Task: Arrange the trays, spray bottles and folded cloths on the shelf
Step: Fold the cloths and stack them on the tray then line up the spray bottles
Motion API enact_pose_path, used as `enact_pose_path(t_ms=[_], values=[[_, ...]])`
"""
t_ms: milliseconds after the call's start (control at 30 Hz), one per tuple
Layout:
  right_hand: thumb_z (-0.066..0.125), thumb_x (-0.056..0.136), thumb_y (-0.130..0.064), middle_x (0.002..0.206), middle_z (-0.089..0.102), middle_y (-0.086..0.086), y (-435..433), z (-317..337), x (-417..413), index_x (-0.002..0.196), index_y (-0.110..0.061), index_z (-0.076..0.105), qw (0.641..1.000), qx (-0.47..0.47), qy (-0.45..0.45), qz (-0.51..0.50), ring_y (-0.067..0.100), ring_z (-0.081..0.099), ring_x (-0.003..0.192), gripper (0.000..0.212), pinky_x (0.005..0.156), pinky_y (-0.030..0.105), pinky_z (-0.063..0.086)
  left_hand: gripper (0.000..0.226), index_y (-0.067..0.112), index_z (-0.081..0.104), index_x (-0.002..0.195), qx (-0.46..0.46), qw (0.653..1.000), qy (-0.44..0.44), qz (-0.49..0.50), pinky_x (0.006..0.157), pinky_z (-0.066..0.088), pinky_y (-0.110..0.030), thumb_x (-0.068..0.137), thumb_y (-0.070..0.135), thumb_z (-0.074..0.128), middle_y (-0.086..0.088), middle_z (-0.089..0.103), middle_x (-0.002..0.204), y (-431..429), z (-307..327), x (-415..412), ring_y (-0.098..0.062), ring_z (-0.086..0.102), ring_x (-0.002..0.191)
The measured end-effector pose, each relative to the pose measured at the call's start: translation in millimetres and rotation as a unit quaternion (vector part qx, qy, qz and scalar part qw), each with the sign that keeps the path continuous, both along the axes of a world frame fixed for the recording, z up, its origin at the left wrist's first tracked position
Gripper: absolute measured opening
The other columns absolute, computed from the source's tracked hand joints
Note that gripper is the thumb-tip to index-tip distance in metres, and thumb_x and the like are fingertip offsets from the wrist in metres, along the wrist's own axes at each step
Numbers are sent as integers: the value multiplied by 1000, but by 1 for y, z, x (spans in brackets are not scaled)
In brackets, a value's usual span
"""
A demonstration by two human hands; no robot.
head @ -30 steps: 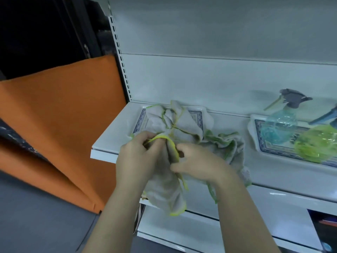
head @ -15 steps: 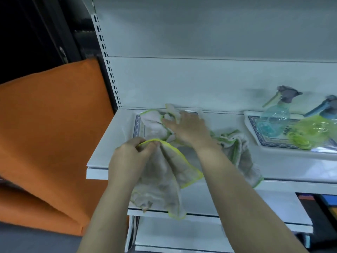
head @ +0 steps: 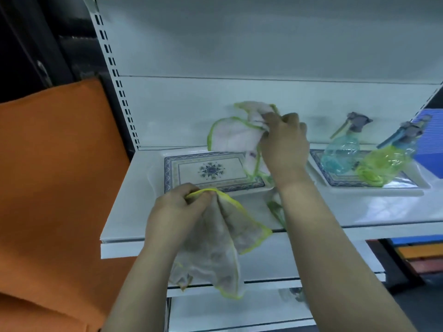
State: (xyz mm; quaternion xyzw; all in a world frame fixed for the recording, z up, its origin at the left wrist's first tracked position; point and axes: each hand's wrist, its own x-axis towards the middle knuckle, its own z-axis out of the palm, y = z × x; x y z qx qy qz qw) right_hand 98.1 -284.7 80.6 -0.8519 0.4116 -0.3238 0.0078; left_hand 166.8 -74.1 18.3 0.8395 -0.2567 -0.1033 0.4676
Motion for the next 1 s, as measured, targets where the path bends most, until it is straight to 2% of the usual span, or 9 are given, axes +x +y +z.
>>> enact_pose_path(t_ms=[67,233,300,400,467,533,733,900,1000], values=[[45,86,-2,118,49,20,-17,3,-18,128,-22,57,999,-5,6,-43,41,47,106,48,68,43,42,31,38,67,80,10,1000,2,2,72,55,-37,65,64,56,9,67,73,-6,3,-1,-14,63,78],[41,91,-13,138,40,17,-26,-26,-36,135,-21,48,947,177,256,-82,39,35,130,45,104,53,33,25,37,66,80,44,999,-27,9,74,53,-34,72,61,65,13,65,77,-13,14,-2,-10,61,80],[42,89,-21,142,41,13,-13,-27,-36,135,-20,49,957,163,238,-31,35,32,134,46,110,48,28,23,37,64,79,61,997,-40,15,74,52,-33,74,60,66,14,64,78,-14,17,-2,-12,60,81],[46,90,-36,132,55,0,27,-9,-45,127,-20,59,946,229,150,176,20,44,128,42,95,25,33,27,37,64,80,71,996,-53,25,74,53,-34,73,63,65,12,65,80,-15,20,0,-16,62,83],[56,86,-40,114,62,-7,58,-2,-52,112,-26,64,881,326,221,263,15,54,111,31,79,25,39,30,36,65,82,72,995,-58,40,74,52,-33,72,65,65,11,65,82,-14,23,2,-17,61,84],[60,82,-38,95,62,-1,67,-15,-51,93,-20,61,855,294,328,274,20,59,93,22,68,30,44,30,36,64,81,61,995,-64,55,73,51,-33,73,65,65,12,64,81,-11,26,5,-17,60,83],[56,86,-17,69,49,3,49,-30,-49,62,-16,44,882,280,306,224,22,53,73,27,48,27,32,18,35,67,89,28,999,-25,19,63,41,-17,78,46,74,15,62,85,13,29,18,0,58,81],[57,92,-22,108,68,9,35,-16,-56,109,-14,69,928,282,156,188,28,61,101,22,79,32,47,15,32,71,95,95,995,10,-18,64,44,-24,84,23,66,9,65,94,39,26,32,-12,60,88],[54,94,-19,112,68,10,26,-14,-51,107,-16,71,949,238,127,160,29,61,106,22,74,28,41,14,25,74,92,115,993,7,-21,65,44,-25,85,17,64,6,68,88,47,24,36,-16,62,87]])
